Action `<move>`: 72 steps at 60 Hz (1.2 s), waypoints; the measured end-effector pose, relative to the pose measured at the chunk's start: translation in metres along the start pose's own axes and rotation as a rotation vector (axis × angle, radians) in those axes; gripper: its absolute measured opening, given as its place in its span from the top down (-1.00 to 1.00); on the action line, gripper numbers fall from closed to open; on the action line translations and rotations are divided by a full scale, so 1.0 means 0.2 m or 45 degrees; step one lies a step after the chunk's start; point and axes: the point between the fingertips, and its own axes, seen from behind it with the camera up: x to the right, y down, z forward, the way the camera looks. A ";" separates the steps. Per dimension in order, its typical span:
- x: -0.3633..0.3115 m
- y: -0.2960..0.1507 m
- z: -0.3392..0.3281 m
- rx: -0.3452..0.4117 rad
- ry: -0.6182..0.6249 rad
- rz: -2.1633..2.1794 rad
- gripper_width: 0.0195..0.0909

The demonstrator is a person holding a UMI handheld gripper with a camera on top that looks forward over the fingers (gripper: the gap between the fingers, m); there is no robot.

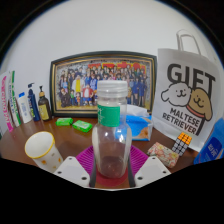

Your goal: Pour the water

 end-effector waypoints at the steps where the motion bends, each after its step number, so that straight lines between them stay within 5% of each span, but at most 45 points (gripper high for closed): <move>1: 0.00 -0.01 0.00 0.016 -0.002 -0.002 0.29; 13: 0.01 0.01 0.00 0.013 0.006 0.008 -0.06; 20: 0.01 0.05 -0.06 -0.074 0.040 0.021 -0.89; 43: -0.22 -0.07 -0.88 -0.237 0.241 0.050 -0.86; 58: -0.55 -0.11 -1.43 -0.237 0.301 0.064 -0.85; 72: -0.69 -0.08 -1.61 -0.235 0.307 0.049 -0.84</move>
